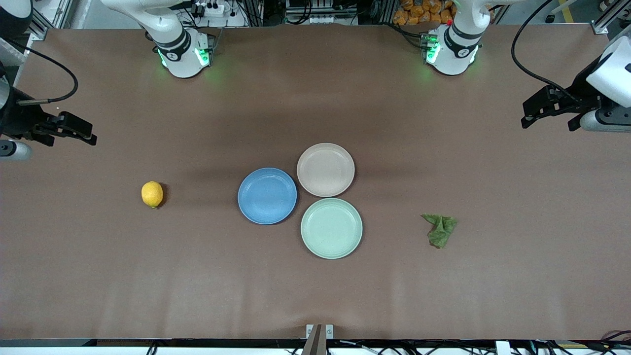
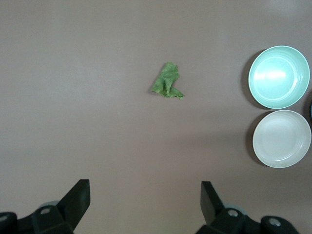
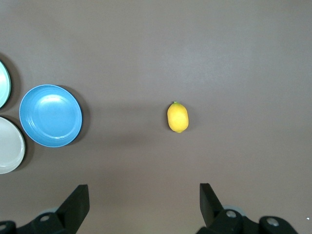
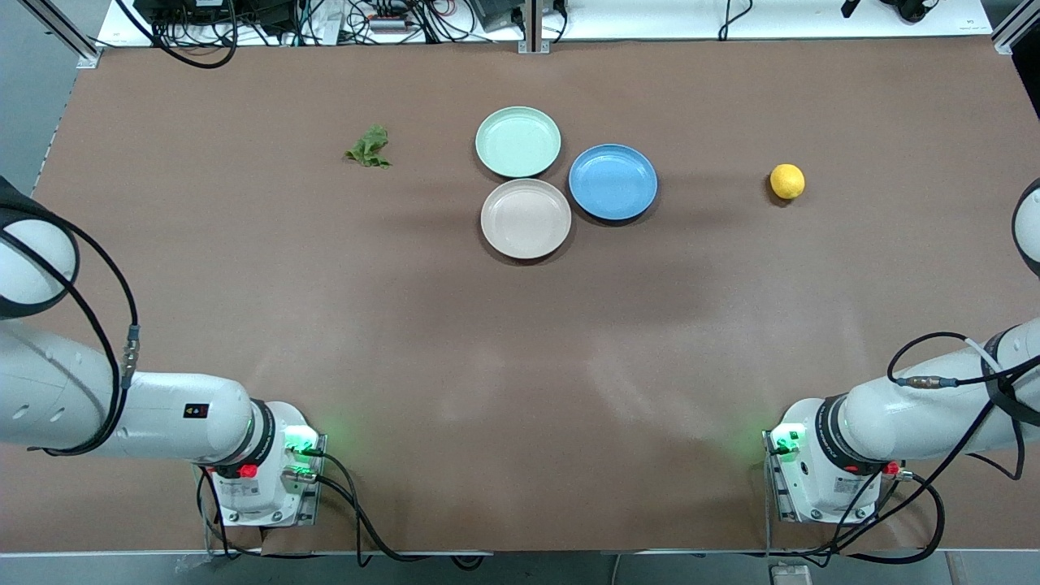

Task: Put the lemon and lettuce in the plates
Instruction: 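Move the right gripper toward the lemon while the left gripper approaches the lettuce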

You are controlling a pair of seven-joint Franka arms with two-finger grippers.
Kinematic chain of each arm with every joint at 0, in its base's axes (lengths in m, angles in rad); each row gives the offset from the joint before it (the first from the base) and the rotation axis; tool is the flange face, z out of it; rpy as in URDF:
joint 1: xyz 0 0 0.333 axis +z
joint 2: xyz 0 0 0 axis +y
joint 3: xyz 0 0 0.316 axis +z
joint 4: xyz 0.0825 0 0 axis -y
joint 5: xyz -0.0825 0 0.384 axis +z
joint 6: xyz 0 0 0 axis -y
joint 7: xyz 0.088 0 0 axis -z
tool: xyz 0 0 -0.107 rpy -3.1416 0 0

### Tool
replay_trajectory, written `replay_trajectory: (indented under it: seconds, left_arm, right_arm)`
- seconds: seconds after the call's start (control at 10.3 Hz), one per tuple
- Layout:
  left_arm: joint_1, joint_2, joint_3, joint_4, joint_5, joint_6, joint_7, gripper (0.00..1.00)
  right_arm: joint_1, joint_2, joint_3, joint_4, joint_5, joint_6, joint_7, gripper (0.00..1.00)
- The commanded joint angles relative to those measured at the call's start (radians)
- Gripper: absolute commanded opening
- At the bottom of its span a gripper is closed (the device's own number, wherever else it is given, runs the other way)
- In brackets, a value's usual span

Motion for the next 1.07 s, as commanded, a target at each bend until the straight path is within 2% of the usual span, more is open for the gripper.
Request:
replay_trajectory:
  seconds: [0.0,0.29,0.49,0.97]
  left_arm:
    - [-0.003,0.0,-0.004,0.006,0.024,0.005,0.03,1.0]
    - [-0.004,0.015,-0.002,0.008,0.026,0.005,0.026,1.0]
    - [-0.004,0.064,-0.002,-0.002,0.027,0.04,0.009,1.0]
    - [-0.003,0.098,-0.013,-0.217,0.038,0.282,0.022,1.0]
  right_arm:
    - [-0.003,0.004,-0.002,0.007,-0.001,0.0,0.002,1.0]
    - [-0.006,0.011,-0.002,0.01,-0.001,0.001,0.002,1.0]
    - [-0.006,0.011,-0.002,0.012,-0.001,0.001,0.002,1.0]
    - [-0.022,0.011,-0.003,0.006,0.006,0.003,0.002,1.0]
